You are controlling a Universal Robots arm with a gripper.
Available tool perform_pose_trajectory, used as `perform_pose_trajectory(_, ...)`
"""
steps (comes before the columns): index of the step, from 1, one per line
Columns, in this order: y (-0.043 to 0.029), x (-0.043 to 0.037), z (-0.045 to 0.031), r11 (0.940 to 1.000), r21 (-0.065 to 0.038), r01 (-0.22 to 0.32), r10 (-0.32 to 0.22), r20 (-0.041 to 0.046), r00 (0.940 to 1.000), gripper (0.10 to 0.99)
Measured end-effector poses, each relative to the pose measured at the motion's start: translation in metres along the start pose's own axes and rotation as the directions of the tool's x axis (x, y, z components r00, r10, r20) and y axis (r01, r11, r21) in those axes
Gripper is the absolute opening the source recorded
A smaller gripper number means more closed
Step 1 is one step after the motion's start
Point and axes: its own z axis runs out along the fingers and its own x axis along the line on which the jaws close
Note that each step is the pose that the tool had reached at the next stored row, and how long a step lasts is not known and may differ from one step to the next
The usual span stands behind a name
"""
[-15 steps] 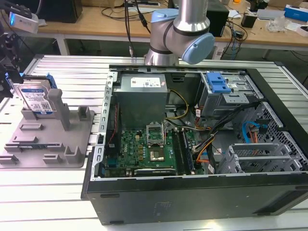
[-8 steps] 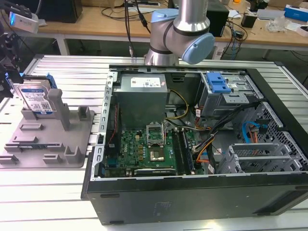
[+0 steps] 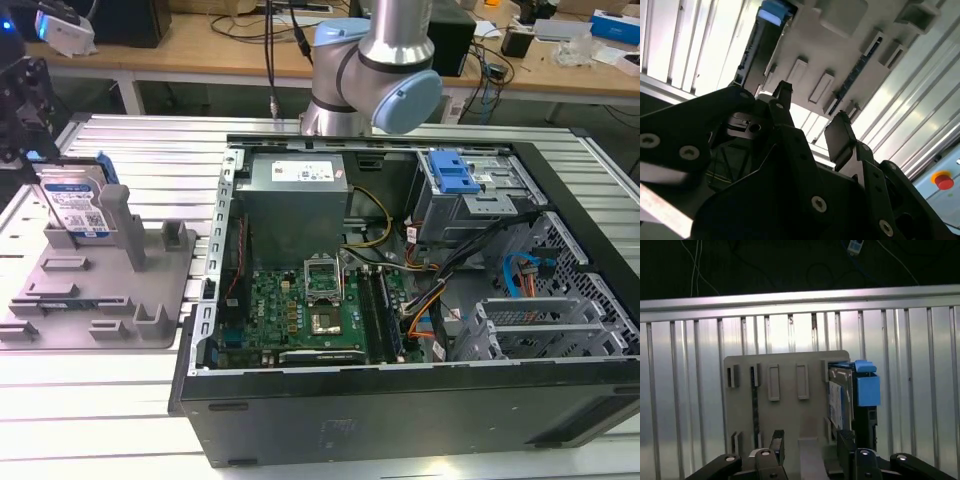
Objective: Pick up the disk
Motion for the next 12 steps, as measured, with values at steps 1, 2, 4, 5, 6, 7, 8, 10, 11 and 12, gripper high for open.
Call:
perform_pose_trajectory(1,0.0004,-0.0048,0.0,1.0,0.0,0.001,-0.001,-0.0001,1.0,0.541)
perform_pose_trajectory(2,0.0006,-0.0095,0.0001,1.0,0.0,0.002,-0.002,-0.0001,1.0,0.541)
perform_pose_trajectory(4,0.002,-0.0278,0.0004,1.0,0.0,0.005,-0.005,-0.0003,1.0,0.541)
perform_pose_trajectory(5,0.0057,-0.0337,0.0009,1.0,0.0,0.007,-0.007,-0.0002,1.0,0.541)
perform_pose_trajectory(6,0.0109,-0.0368,0.0015,1.0,0.0,0.009,-0.009,-0.0004,1.0,0.541)
perform_pose_trajectory(7,0.0171,-0.0398,0.0025,0.9999,0.0,0.012,-0.012,-0.0005,0.9999,0.541)
perform_pose_trajectory(8,0.02,-0.0412,0.0032,0.9999,0.0,0.016,-0.016,-0.0006,0.9999,0.541)
perform_pose_trajectory(10,0.0224,-0.0418,0.0047,0.9997,0.0,0.026,-0.026,-0.0007,0.9997,0.541)
perform_pose_trajectory(11,0.0234,-0.0417,0.0058,0.9995,0.0,0.033,-0.033,-0.0007,0.9995,0.541)
perform_pose_trajectory(12,0.0253,-0.0416,0.0071,0.9992,0.0,0.041,-0.041,-0.001,0.9992,0.541)
